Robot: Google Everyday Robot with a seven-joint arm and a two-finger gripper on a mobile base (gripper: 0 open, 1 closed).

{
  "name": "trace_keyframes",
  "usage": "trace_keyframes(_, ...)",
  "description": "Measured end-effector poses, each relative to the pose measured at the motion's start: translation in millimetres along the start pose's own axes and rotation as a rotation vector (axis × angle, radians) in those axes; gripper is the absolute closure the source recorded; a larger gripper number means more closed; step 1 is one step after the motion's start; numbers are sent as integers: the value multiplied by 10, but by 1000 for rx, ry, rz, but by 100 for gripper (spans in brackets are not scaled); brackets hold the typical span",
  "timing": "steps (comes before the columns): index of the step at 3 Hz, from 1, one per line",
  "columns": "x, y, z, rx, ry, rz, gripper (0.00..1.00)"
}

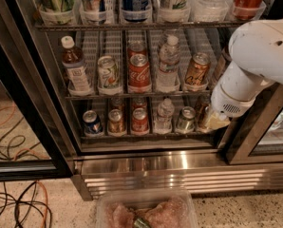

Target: Pick orange can from middle shelf of fridge

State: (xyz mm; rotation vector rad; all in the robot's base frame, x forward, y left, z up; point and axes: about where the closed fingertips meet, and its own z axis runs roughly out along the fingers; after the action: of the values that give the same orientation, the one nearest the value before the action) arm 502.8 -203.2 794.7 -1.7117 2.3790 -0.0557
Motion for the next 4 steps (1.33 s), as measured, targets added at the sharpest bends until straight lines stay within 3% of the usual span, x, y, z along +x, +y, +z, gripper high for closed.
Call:
trace_keyframes(3,-94,86,-19,-12,-25,-40,100)
trace_keyframes(4,-141,39,9,-45,-22,-43,100)
